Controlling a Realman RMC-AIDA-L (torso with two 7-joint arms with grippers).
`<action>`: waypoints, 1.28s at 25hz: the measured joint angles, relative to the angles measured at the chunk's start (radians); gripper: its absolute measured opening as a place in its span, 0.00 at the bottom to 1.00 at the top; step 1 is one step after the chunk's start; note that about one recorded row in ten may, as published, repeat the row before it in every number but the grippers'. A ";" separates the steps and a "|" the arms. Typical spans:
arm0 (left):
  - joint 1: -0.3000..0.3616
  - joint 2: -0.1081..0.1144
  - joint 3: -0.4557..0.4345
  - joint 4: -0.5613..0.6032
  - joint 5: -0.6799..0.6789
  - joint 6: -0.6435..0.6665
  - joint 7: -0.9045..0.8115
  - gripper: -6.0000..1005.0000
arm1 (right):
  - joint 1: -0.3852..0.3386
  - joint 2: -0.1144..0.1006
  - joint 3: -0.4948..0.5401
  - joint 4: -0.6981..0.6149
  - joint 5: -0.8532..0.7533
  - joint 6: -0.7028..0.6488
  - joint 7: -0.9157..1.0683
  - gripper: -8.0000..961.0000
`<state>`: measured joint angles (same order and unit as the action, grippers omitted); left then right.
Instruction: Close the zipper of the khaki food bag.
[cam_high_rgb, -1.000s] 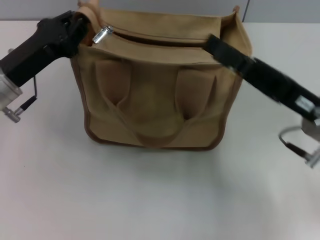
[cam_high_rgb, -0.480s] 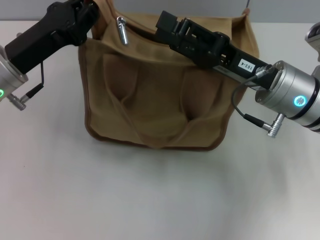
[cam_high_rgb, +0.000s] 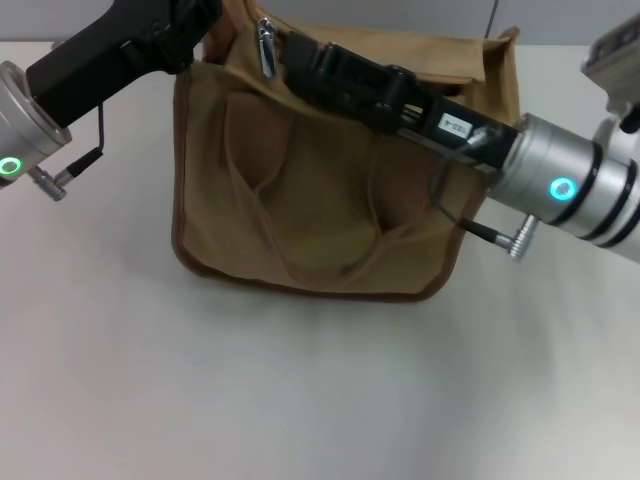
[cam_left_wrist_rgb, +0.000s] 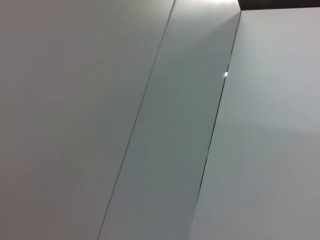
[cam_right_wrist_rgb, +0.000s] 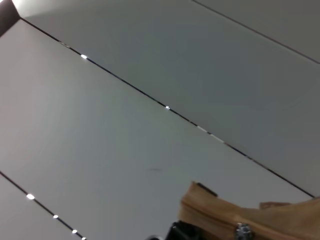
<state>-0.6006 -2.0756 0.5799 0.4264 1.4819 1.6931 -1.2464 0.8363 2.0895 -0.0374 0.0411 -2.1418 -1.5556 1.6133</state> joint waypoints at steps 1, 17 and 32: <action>-0.002 0.000 0.003 0.000 0.000 0.000 0.000 0.05 | 0.007 0.000 0.000 0.001 0.000 0.015 0.000 0.73; -0.028 -0.001 0.028 0.000 0.000 -0.009 0.009 0.06 | 0.054 0.001 0.003 0.039 -0.001 0.087 -0.076 0.72; -0.030 -0.001 0.023 0.000 -0.002 -0.009 0.009 0.06 | 0.045 0.001 0.005 0.032 -0.002 0.096 -0.111 0.33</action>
<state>-0.6306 -2.0770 0.6027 0.4265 1.4795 1.6842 -1.2375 0.8815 2.0908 -0.0322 0.0728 -2.1434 -1.4595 1.5023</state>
